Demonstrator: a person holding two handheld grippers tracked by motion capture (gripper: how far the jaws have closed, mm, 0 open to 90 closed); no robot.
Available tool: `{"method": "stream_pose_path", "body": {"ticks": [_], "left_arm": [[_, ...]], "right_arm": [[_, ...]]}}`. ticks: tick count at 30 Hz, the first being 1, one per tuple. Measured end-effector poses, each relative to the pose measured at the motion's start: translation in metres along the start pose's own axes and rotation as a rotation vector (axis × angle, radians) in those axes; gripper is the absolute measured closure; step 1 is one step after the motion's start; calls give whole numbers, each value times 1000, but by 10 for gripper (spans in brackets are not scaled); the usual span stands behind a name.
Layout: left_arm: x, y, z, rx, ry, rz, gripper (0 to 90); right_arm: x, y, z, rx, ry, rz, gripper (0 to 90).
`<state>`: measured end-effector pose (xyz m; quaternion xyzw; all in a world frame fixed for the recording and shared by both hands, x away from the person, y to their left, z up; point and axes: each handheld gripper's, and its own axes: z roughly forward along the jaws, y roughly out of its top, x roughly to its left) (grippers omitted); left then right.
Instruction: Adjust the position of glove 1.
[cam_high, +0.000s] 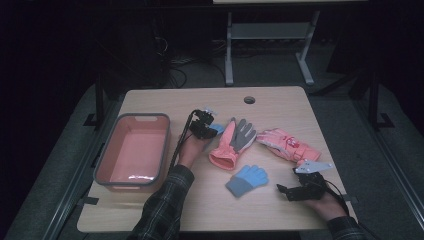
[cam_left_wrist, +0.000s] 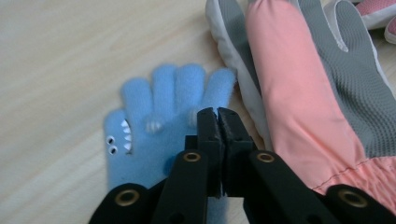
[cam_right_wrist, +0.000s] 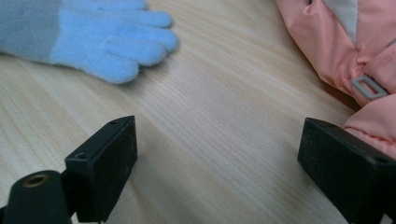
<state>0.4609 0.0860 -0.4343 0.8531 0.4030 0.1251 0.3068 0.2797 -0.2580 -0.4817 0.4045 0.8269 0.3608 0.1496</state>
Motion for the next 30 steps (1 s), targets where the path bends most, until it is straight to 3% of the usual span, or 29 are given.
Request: {"method": "stream_pose_path", "body": {"ticks": [3,6,12,18,25,30], "left_arm": [[8,-1,-4,12,37,2,753],[15,-5,-3,24,69,-18,718],[22,-17,8,56,40,-30,683],[21,-19,9,62,19,-11,849],[27,-18,3,36,-6,-39,872],[25,-12,-16,-3,-37,-37,873]], "right_arm": [[0,0,0,0,0,-2,113],[0,0,0,0,0,0,113],[0,0,0,0,-1,1,113],[0,0,0,0,-1,0,113],[0,0,0,-1,-2,2,114],[0,0,0,-1,1,3,114]]}}
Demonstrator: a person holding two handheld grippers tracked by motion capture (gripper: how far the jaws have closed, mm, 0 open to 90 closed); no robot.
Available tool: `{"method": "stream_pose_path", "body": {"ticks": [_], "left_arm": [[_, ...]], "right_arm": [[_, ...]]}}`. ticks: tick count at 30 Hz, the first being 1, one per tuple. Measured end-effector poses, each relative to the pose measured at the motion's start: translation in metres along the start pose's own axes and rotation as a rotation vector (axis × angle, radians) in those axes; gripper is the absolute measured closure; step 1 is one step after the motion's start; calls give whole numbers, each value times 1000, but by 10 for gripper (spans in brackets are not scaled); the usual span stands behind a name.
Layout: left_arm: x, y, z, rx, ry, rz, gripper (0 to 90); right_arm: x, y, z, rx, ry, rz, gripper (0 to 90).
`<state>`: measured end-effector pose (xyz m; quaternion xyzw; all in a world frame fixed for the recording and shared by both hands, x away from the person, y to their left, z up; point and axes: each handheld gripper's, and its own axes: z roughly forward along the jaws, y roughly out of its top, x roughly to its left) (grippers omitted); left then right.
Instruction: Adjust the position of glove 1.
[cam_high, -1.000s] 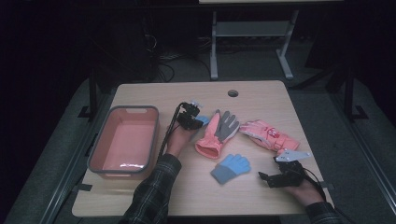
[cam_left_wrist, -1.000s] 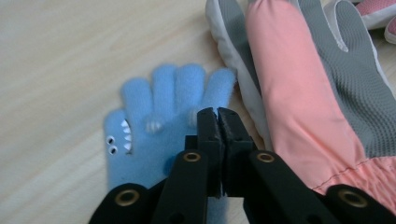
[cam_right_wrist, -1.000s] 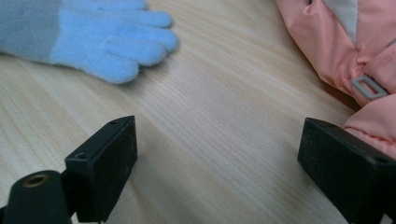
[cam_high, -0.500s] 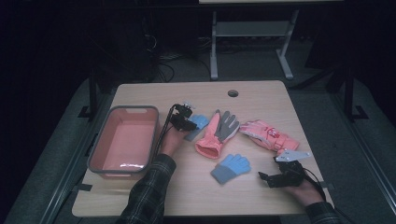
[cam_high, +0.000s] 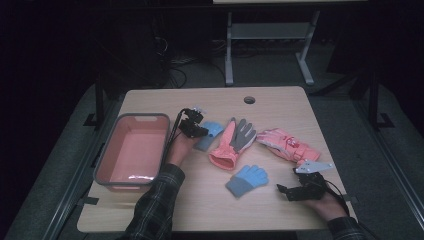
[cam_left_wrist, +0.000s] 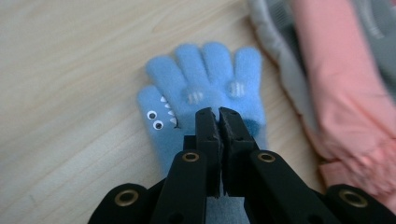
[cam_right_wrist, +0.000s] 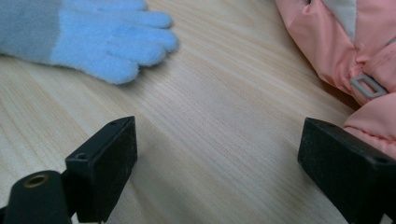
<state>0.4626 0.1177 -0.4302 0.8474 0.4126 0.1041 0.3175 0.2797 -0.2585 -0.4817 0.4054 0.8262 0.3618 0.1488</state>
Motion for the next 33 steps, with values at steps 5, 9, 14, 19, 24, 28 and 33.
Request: {"method": "stream_pose_path", "body": {"ticks": [5,9,14,19,24,28,33], "left_arm": [[1,2,-12,-28,-23,-19,874],[0,3,-20,-29,-37,-9,874],[-5,5,-35,-51,-78,3,874],[-9,5,-49,-75,-129,6,874],[-12,6,-63,-83,-144,14,874],[-20,5,-71,-84,-163,28,874],[-34,7,-79,-90,-188,57,874]], "right_arm": [[0,-1,-1,0,-3,-3,114],[0,-1,-1,0,-3,-4,113],[0,-1,-1,1,-3,-4,108],[0,0,0,3,2,-8,101],[0,0,0,4,1,-7,101],[0,0,0,3,1,-7,101],[1,-1,-1,3,-1,-8,101]]}}
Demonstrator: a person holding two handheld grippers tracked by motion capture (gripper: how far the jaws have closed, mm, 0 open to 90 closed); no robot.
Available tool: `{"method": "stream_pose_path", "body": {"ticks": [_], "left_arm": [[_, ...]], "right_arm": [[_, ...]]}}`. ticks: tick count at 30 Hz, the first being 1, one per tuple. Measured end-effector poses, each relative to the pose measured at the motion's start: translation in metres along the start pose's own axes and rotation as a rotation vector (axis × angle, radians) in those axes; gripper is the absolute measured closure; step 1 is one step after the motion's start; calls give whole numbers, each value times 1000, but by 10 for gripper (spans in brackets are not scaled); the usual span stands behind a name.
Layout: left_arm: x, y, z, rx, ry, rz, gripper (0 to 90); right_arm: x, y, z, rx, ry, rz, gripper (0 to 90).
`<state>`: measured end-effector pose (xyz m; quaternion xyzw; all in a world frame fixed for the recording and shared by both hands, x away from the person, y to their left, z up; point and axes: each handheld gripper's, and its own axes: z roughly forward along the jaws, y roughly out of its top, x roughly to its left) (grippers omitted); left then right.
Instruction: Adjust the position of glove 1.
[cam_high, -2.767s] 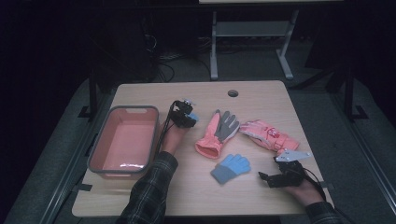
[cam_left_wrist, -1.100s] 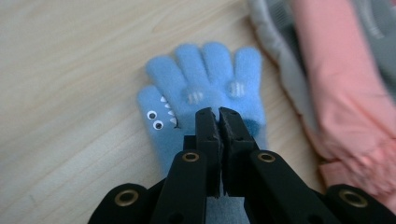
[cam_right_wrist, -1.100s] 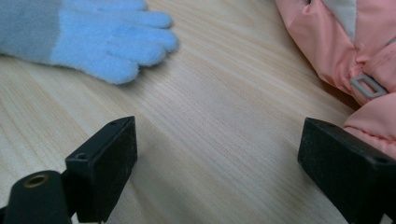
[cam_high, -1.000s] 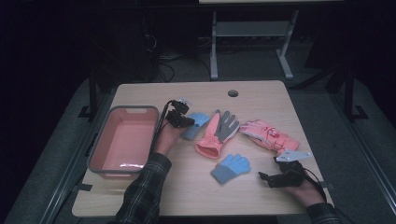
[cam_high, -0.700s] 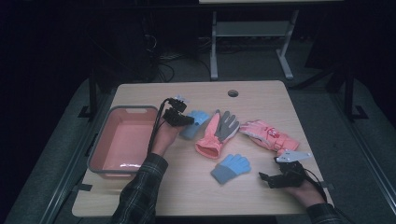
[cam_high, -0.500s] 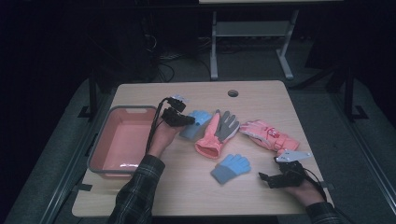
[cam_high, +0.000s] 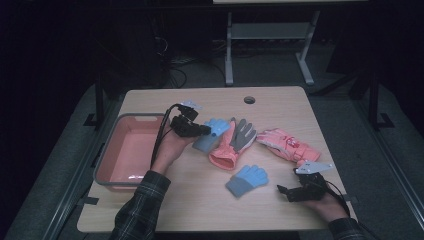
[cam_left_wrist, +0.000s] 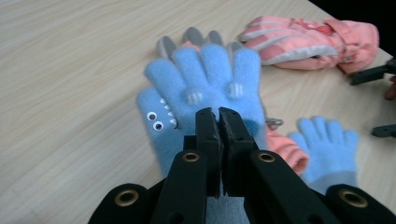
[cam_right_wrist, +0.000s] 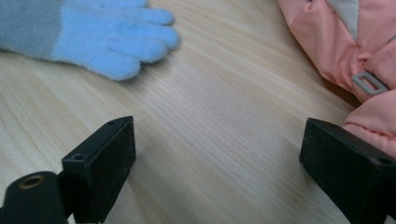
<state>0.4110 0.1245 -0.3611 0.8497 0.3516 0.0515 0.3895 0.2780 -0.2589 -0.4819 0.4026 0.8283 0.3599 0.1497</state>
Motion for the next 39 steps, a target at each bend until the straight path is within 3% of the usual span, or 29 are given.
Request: {"method": "stream_pose_path", "body": {"ticks": [4,6,11,13,21,23,31,39], "left_arm": [[-13,1,-1,21,-23,38,874],[-19,1,0,9,-62,30,874],[-38,1,3,38,-76,63,874],[-45,0,5,34,-102,56,874],[-66,-3,14,55,-120,82,874],[-75,-6,19,62,-144,76,874],[-99,-12,39,102,-164,116,874],[-114,-21,62,161,-193,160,874]], "right_arm": [[0,0,0,-1,-1,-1,101],[0,0,0,0,-1,-1,101],[0,0,0,0,0,0,101],[0,0,0,0,-1,0,101],[0,0,0,-1,0,0,101],[0,0,0,0,0,1,101],[0,0,0,-1,0,0,101],[0,0,0,0,1,1,100]]}}
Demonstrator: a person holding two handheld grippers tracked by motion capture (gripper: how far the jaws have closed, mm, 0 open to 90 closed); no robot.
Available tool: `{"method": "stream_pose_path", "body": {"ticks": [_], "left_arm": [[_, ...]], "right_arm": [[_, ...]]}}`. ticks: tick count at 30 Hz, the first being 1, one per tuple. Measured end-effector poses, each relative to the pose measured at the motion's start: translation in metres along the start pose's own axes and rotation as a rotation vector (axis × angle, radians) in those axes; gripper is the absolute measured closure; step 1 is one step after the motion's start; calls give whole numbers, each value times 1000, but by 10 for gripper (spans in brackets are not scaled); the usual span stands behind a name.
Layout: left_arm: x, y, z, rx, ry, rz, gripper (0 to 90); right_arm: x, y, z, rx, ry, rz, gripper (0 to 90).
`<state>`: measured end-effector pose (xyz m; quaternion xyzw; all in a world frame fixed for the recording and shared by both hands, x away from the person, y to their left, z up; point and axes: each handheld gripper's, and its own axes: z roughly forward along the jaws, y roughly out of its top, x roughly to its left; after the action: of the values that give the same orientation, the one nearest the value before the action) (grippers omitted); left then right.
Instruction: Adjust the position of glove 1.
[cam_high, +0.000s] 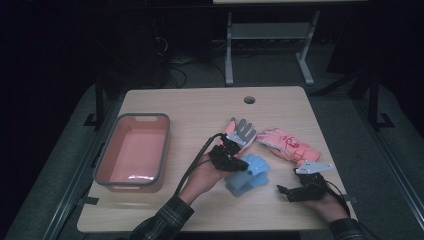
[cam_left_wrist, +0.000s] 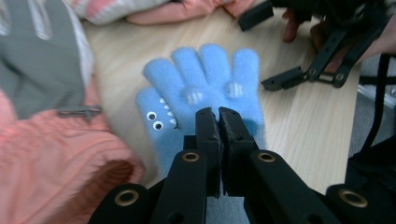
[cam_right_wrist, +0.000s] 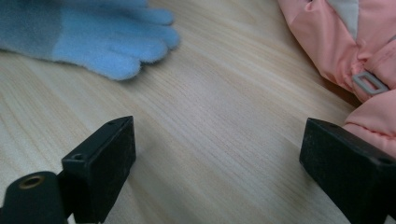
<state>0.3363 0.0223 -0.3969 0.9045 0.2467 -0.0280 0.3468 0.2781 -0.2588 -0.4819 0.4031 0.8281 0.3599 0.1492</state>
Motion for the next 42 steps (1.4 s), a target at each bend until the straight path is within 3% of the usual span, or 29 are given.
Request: {"method": "stream_pose_path", "body": {"ticks": [7,12,25,27,32,35,41,42], "left_arm": [[-4,-3,23,40,-2,20,874],[0,-5,28,69,15,46,874],[6,-14,46,121,-9,66,858],[5,-14,42,99,-12,60,790],[-2,-14,33,64,3,68,483],[-4,-17,35,76,17,87,354],[-1,-22,42,72,40,86,294],[2,-22,43,90,37,102,292]], "right_arm": [[0,0,0,0,1,0,100],[0,0,0,0,1,-1,100],[0,0,0,-1,0,-4,101],[0,0,0,-1,0,-3,101],[1,-1,-1,1,0,-1,101],[1,-2,-2,0,0,-3,101],[1,-3,-2,-2,-2,-7,101],[1,-3,-2,-2,-1,-7,101]]}}
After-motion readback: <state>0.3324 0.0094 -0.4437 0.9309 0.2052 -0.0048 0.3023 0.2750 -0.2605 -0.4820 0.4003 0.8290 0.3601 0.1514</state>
